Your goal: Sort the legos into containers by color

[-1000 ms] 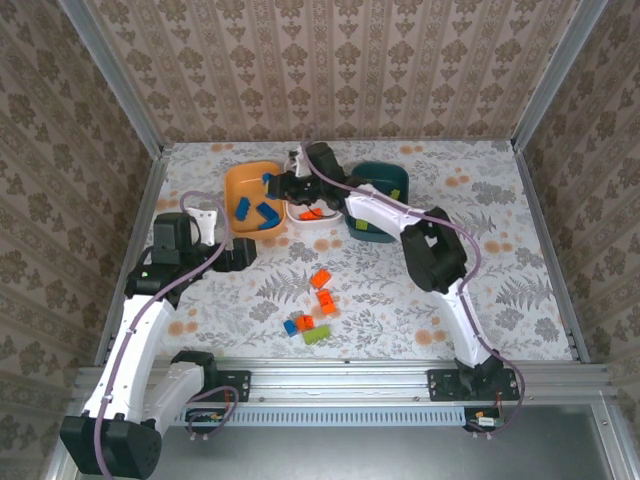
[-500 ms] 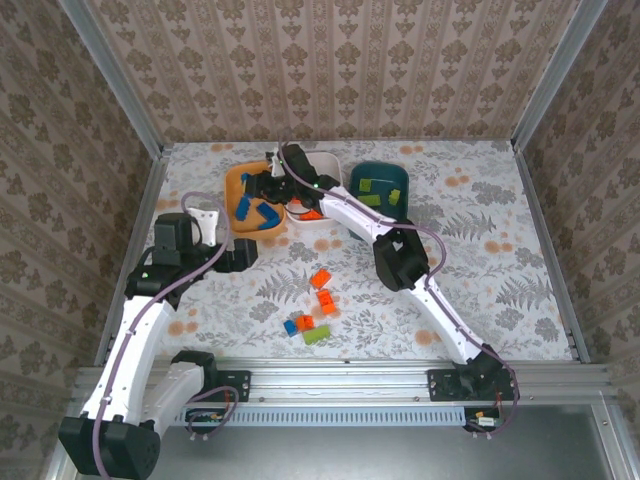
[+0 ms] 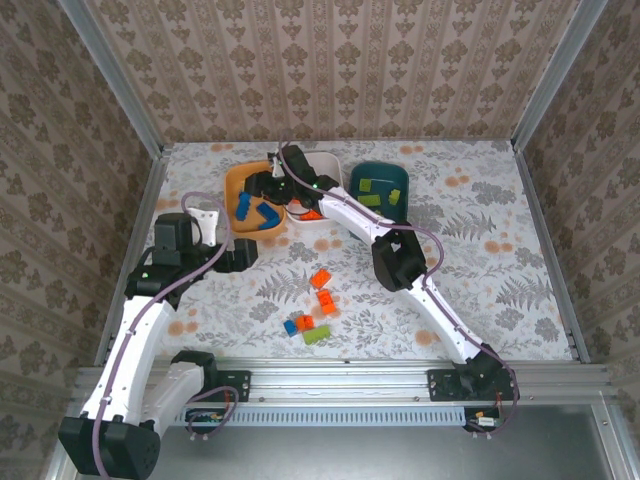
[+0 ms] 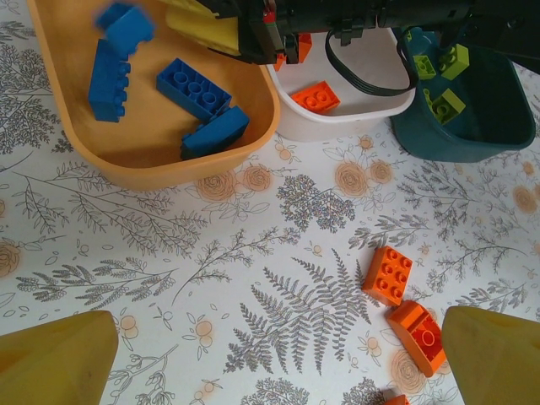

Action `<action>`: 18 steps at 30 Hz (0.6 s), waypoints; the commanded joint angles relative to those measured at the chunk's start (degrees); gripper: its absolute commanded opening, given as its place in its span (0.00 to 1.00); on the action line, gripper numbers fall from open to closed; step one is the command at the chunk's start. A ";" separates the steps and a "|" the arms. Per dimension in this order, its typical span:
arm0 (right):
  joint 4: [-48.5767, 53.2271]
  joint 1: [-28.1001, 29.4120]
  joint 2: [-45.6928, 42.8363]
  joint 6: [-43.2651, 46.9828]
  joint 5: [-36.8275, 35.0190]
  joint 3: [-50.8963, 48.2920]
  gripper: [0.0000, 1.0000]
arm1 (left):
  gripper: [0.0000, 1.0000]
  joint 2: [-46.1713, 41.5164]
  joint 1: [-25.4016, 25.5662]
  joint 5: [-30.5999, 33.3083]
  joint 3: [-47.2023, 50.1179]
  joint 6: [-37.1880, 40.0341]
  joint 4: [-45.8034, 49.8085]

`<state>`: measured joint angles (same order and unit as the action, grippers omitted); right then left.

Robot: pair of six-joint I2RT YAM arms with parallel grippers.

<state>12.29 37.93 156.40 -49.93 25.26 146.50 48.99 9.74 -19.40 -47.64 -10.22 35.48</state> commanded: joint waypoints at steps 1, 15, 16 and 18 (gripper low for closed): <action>0.49 0.30 -0.05 0.67 -0.95 2.04 0.56 | 1.00 -0.93 0.37 0.65 0.28 1.43 -0.53; 6.12 0.30 -6.77 9.81 -1.62 0.26 0.62 | 1.00 -1.16 0.36 0.16 0.31 1.50 -0.67; 6.97 0.30 -8.41 11.94 -2.17 -1.02 0.62 | 1.00 -1.25 0.37 0.15 0.26 1.52 -0.68; 7.80 0.29 -12.52 16.09 -3.80 -5.16 0.62 | 1.00 -1.44 0.43 -0.11 0.36 1.51 -0.95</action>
<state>17.15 37.93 153.08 -40.93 23.88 143.87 48.97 9.74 -19.25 -47.64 -10.22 35.48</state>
